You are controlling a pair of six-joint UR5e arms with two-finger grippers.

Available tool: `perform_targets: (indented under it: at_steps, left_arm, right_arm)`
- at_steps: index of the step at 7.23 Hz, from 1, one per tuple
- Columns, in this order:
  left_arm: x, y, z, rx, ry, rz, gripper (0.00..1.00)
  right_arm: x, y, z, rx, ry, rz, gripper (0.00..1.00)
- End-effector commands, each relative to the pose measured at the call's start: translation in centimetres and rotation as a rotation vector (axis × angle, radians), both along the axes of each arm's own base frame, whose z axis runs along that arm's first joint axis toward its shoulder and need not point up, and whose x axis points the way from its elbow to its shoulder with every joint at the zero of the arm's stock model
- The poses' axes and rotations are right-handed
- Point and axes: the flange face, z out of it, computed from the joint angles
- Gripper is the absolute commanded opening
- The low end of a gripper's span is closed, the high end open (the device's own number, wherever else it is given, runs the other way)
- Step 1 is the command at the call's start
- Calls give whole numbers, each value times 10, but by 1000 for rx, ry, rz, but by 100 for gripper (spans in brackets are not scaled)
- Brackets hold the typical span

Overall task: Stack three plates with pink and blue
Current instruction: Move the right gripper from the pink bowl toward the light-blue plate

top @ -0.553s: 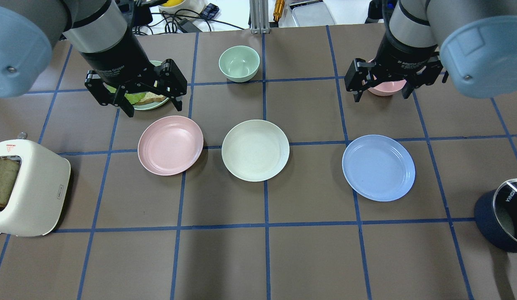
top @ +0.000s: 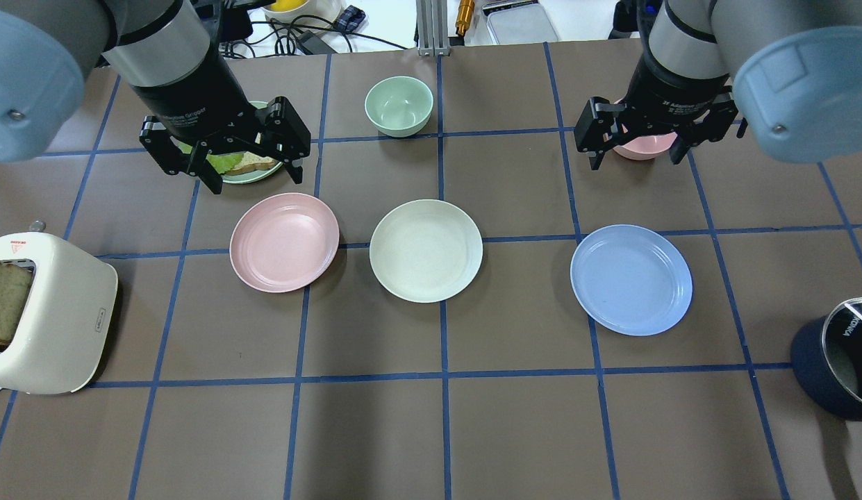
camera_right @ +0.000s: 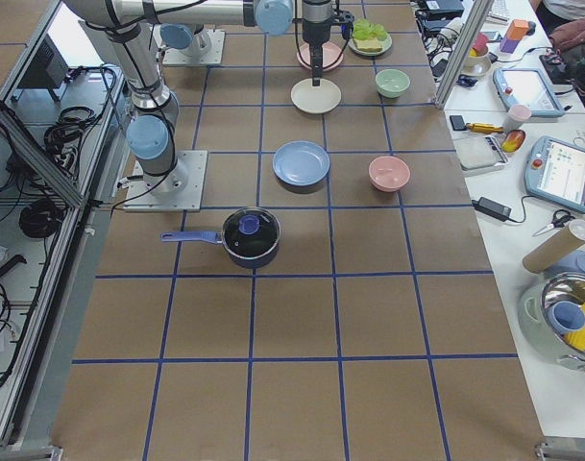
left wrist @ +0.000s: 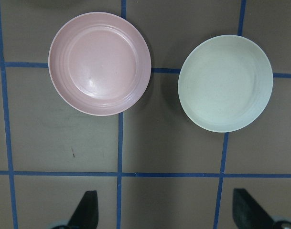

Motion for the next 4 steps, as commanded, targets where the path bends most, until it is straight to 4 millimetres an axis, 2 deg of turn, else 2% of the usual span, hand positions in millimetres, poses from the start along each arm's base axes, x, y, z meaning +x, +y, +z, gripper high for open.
perform_targets:
  at_steps: [1, 4]
  left_arm:
    - [0, 0, 1, -4, -1, 7, 100]
    - [1, -3, 5, -30, 1, 14, 100]
  right_arm:
    - [0, -1, 0, -5, 1, 14, 100]
    - [-6, -3, 3, -22, 4, 1, 100]
